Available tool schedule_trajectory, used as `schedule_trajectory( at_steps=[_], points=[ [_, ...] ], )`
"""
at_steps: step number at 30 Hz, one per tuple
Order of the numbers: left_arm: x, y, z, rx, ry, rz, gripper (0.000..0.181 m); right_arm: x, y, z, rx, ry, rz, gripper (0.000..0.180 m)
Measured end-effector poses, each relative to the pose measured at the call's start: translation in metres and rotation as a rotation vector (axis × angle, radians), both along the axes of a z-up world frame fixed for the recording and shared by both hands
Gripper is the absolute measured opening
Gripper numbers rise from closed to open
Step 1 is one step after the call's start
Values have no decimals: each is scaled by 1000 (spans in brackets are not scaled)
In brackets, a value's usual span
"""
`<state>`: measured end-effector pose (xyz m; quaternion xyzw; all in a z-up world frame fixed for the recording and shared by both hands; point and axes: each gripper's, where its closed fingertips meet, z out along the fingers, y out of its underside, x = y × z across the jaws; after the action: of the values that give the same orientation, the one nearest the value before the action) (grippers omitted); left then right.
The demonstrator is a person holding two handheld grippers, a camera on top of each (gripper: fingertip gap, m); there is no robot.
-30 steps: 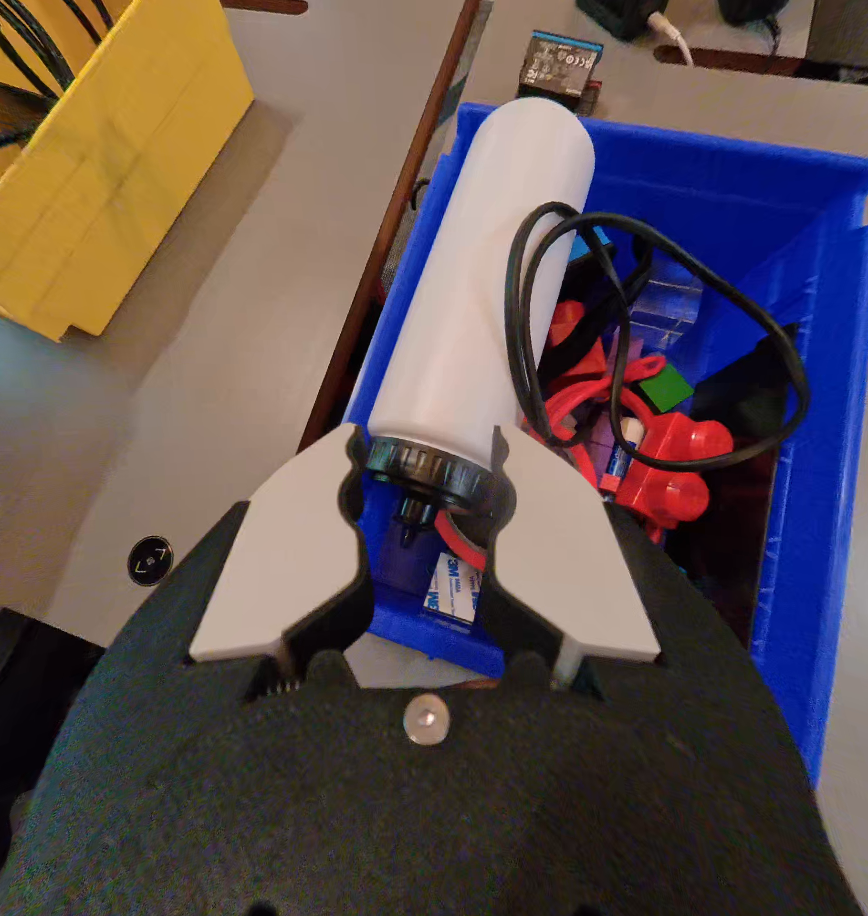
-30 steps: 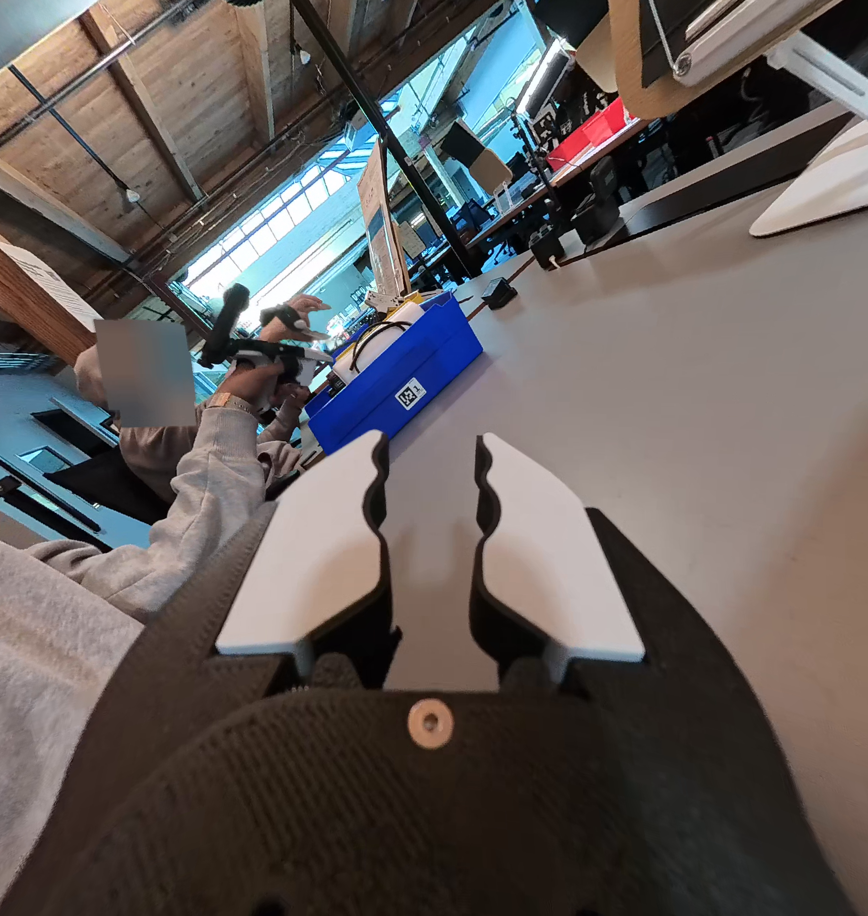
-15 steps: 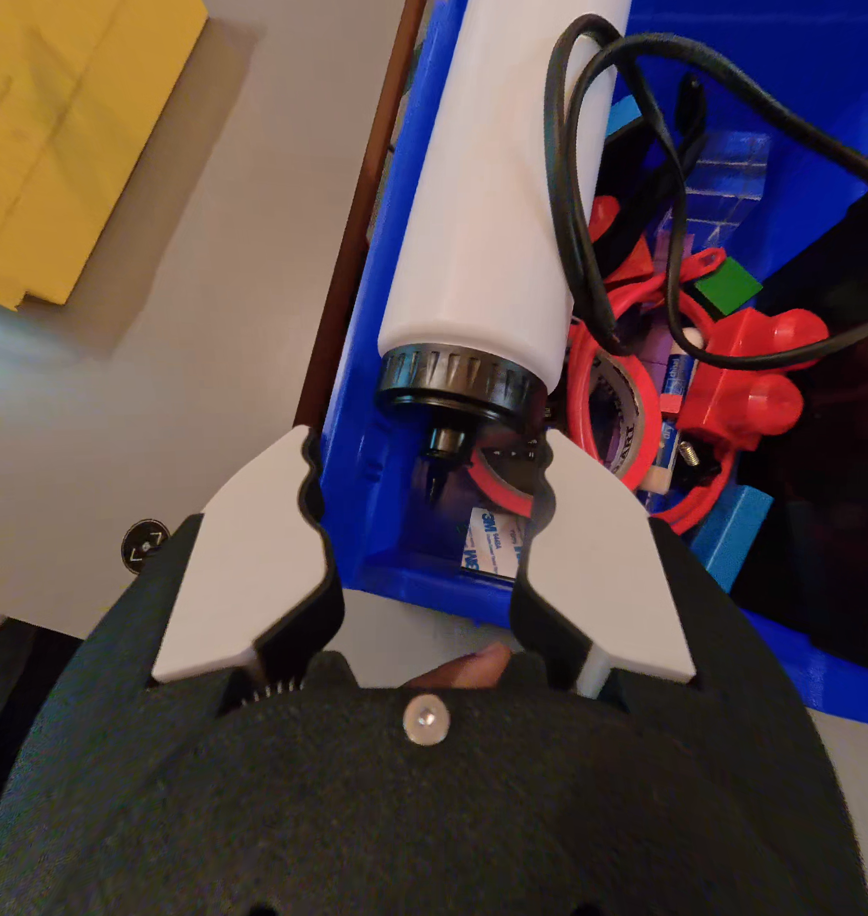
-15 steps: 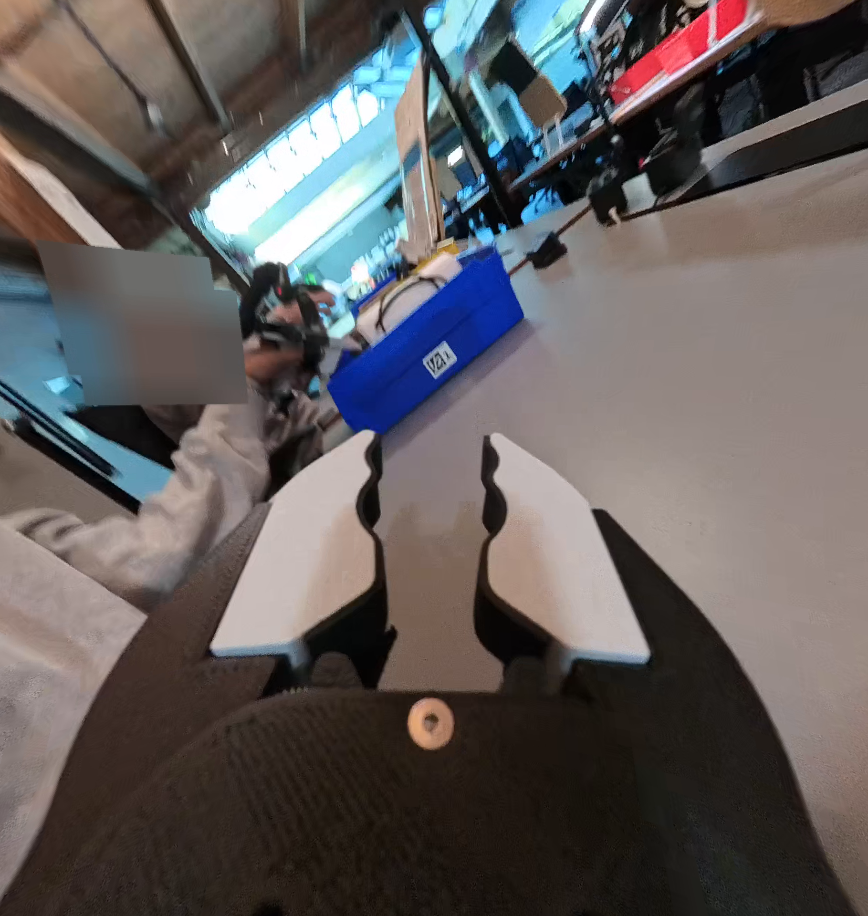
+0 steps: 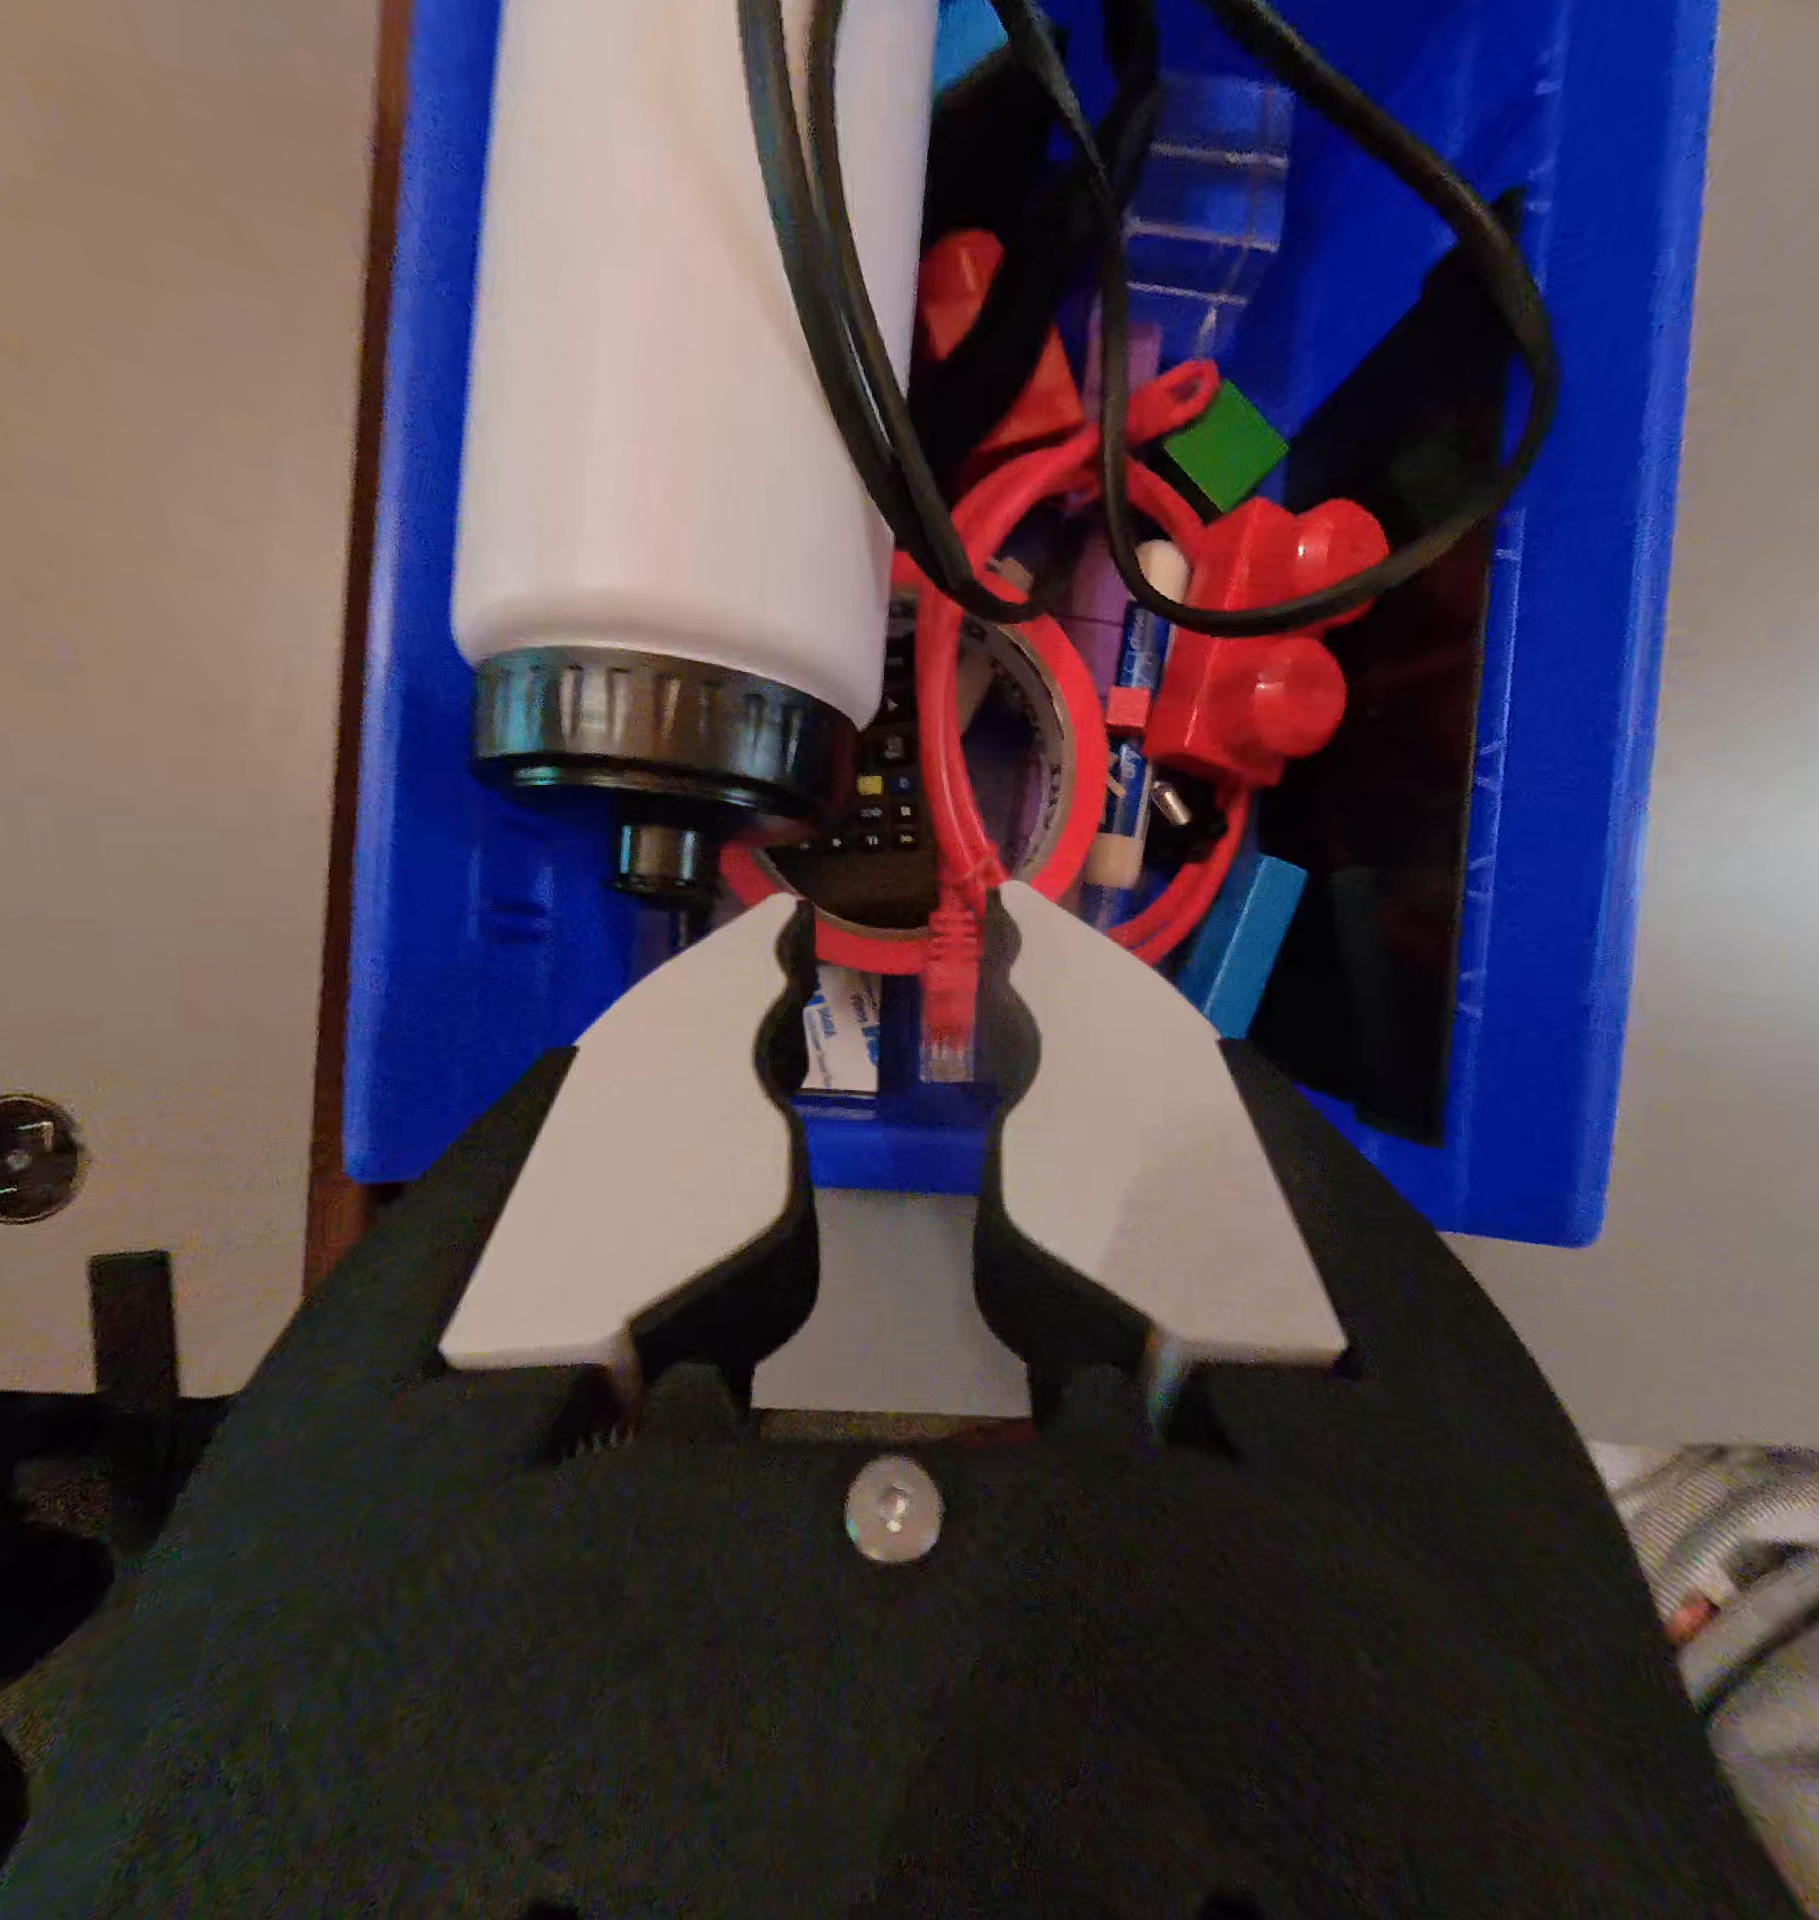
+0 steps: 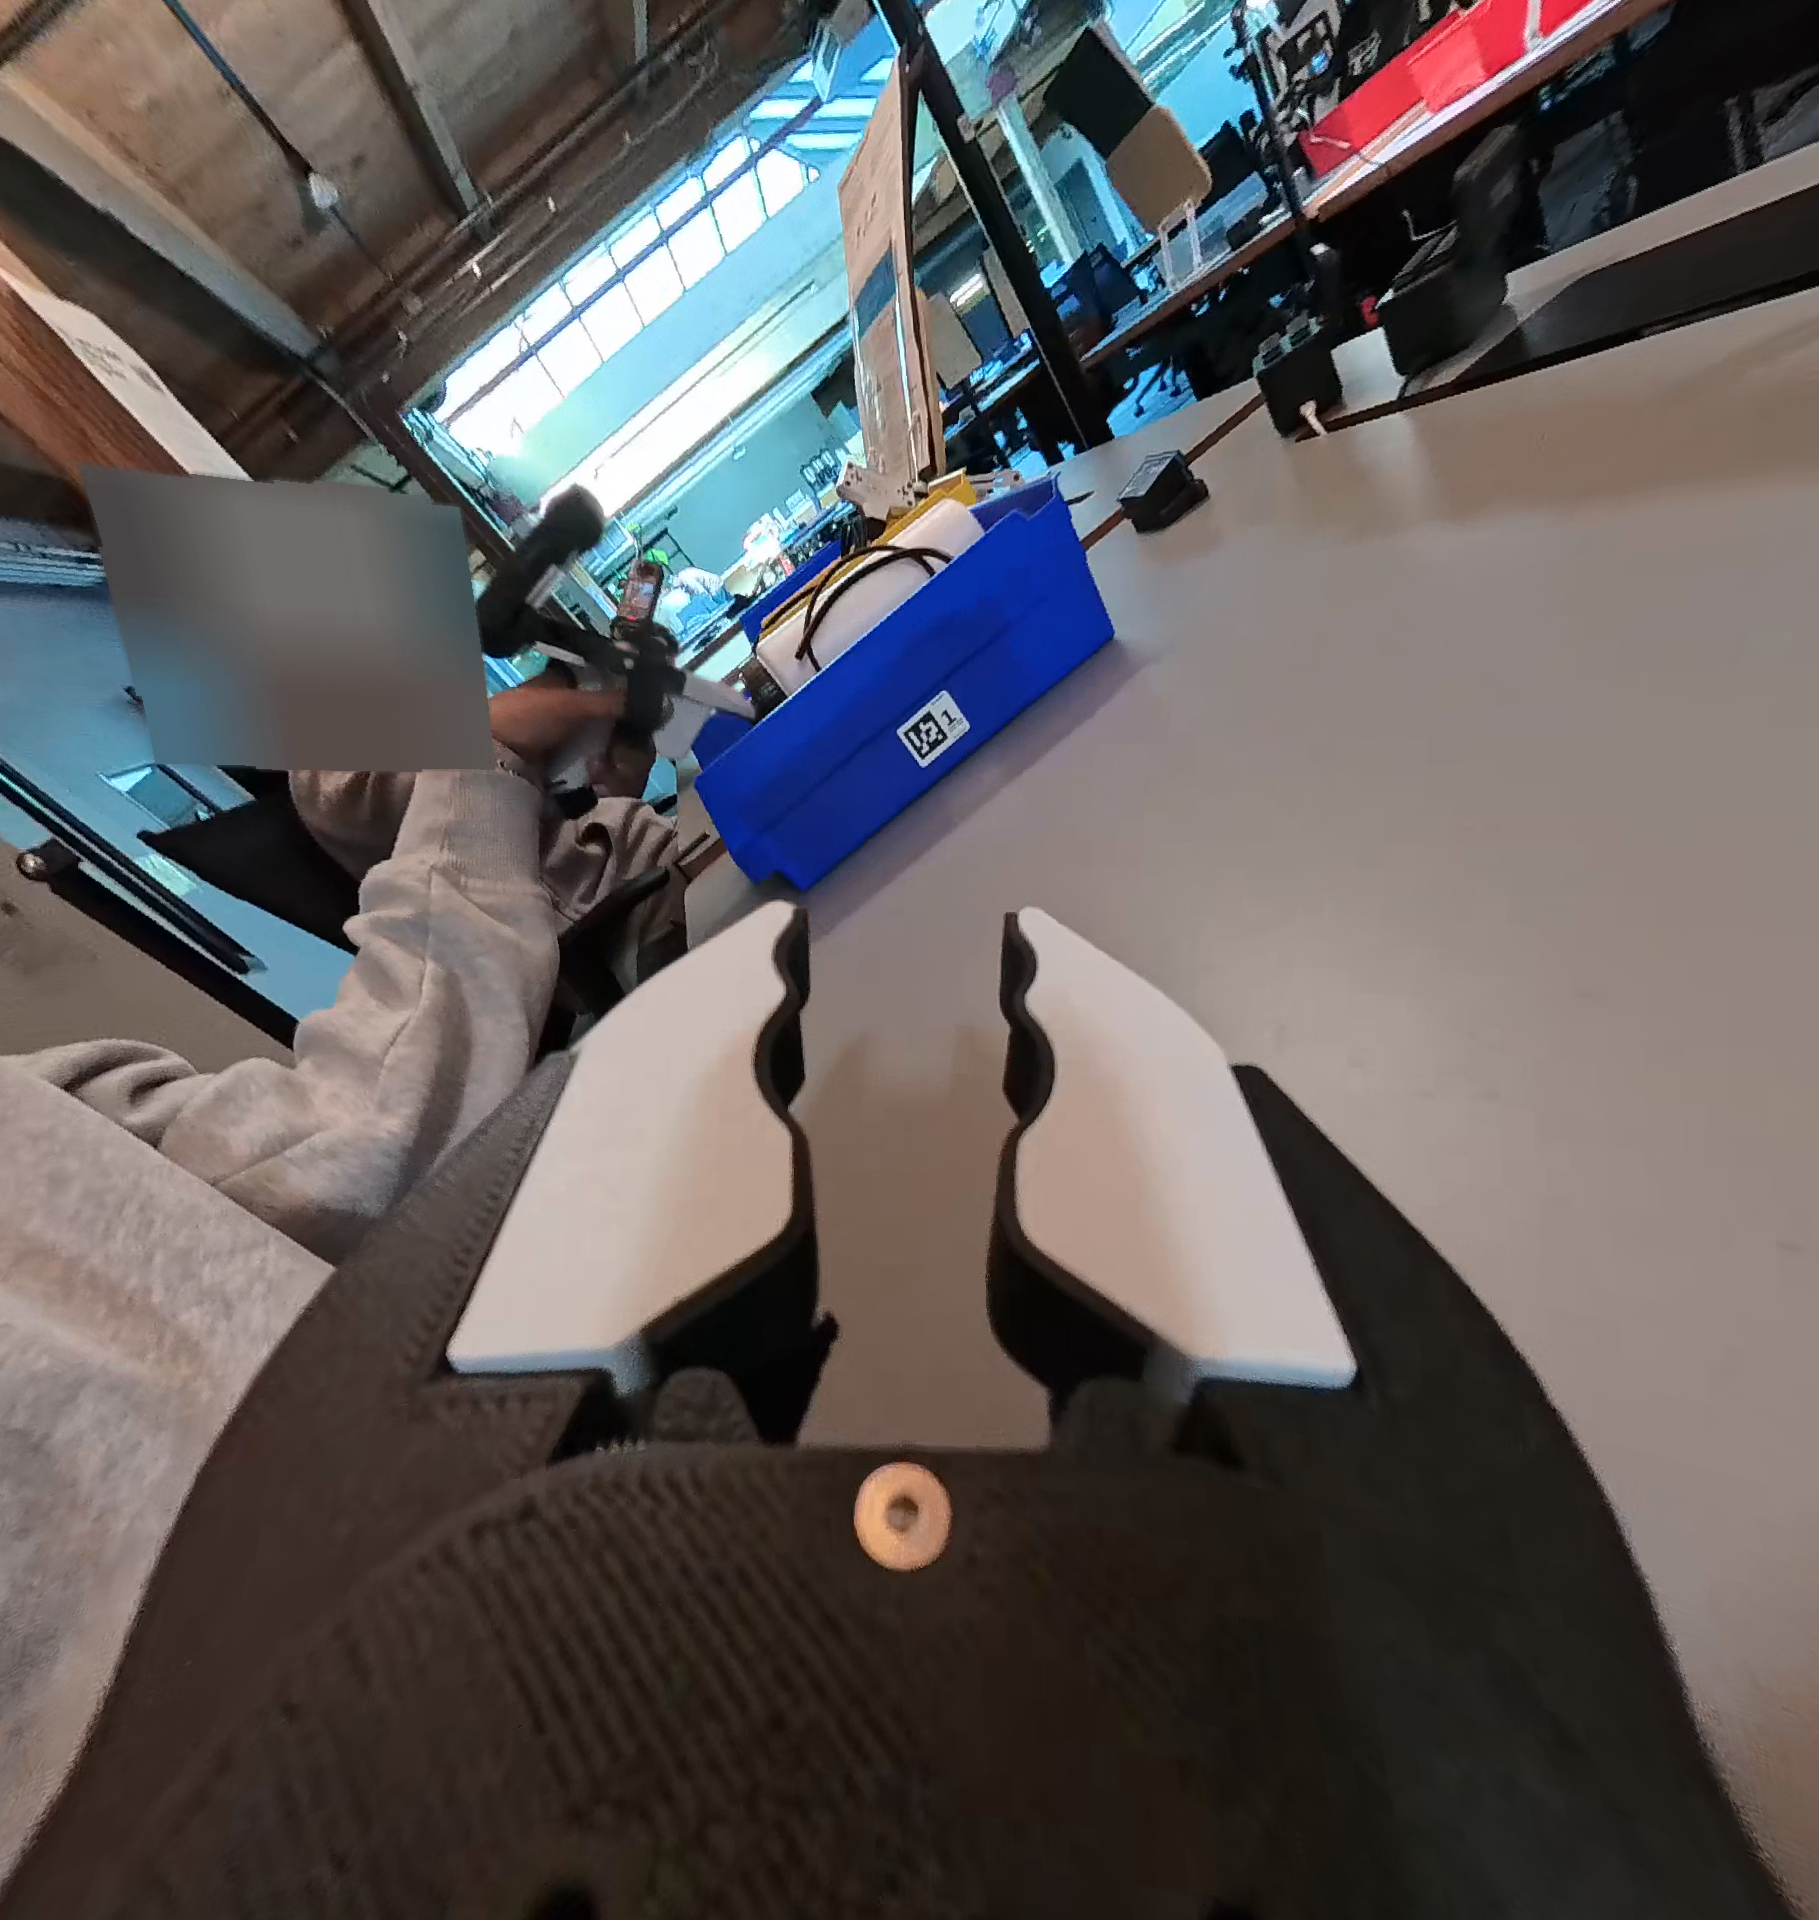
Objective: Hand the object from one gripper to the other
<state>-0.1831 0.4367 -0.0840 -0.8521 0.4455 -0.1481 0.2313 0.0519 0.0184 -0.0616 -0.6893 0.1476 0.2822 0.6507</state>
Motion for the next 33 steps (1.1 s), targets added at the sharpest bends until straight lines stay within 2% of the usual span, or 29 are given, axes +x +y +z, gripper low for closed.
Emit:
schedule_trajectory(
  at_steps=[1,8,13,14,16,17,23,33],
  points=[
    [1,-4,-5,-33,9,-5,31,1,-1,0,2,5,-3,36],
    [22,-4,-21,-124,-70,35,37,-6,0,-2,-20,-37,10,36],
    [24,-4,-45,-147,15,46,40,-7,0,-4,-28,-46,12,36],
    [26,-5,-47,-147,20,40,39,-7,0,-4,-27,-43,11,36],
    [28,-5,-45,-140,10,32,17,-6,0,-4,-26,-35,9,36],
    [28,-6,-43,-133,9,23,16,-5,0,-4,-24,-32,8,36],
    [27,-17,-8,-82,-19,-17,16,-5,0,-4,-25,-29,7,36],
    [20,-19,99,282,-185,42,13,-5,-2,-2,-14,-13,7,36]
  ],
)
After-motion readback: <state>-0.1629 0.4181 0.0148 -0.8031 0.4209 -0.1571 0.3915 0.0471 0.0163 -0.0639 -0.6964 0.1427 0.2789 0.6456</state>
